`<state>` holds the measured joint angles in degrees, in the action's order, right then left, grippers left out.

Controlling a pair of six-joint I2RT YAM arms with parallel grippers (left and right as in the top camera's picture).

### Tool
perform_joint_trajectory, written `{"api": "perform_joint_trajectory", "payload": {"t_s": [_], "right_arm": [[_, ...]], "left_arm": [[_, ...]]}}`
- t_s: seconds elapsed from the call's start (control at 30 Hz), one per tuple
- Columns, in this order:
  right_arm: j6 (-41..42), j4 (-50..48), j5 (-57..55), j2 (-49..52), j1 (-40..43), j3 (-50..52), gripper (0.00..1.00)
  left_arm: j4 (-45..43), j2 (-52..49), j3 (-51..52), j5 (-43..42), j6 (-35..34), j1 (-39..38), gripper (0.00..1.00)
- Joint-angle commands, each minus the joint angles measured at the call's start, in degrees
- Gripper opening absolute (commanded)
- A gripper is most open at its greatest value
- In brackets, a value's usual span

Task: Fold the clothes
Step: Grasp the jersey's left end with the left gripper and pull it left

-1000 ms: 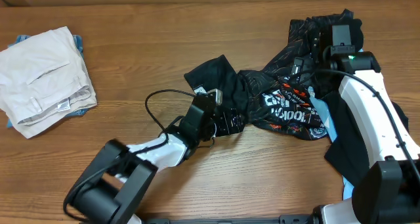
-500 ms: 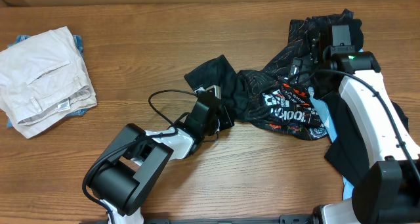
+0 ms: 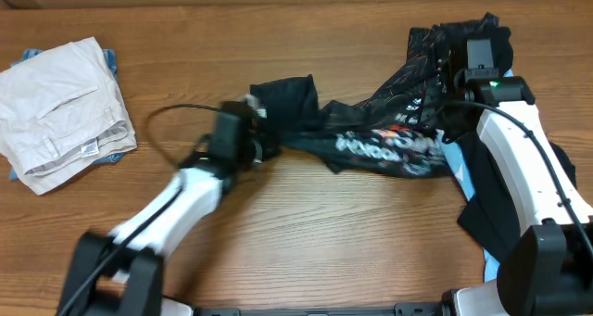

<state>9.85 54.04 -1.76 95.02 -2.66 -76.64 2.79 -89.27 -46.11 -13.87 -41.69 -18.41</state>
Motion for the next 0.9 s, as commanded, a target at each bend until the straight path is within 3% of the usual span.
{"api": "perform_joint_trajectory", "payload": {"t_s": [0.0,0.2,0.47,0.87], "right_arm": [[-0.9,-3.54,-0.02,0.72,0.17,3.56,0.47],[-1.09,-8.07,-0.7,7.85,0.17,5.95,0.47],[-1.11,-11.76,-2.25,15.45,1.81,5.97,0.47],[4.28,-18.53,-9.99,18.47,17.92,5.75,0.49]], "left_arm": [[3.56,7.52,-0.33,2.95,7.98,5.64,0.04],[7.1,14.4,-0.33,3.61,12.28,10.14,0.04],[15.1,16.11,-0.33,5.53,13.9,13.35,0.04],[19.74,16.13,-0.33,5.53,19.71,20.17,0.04]]}}
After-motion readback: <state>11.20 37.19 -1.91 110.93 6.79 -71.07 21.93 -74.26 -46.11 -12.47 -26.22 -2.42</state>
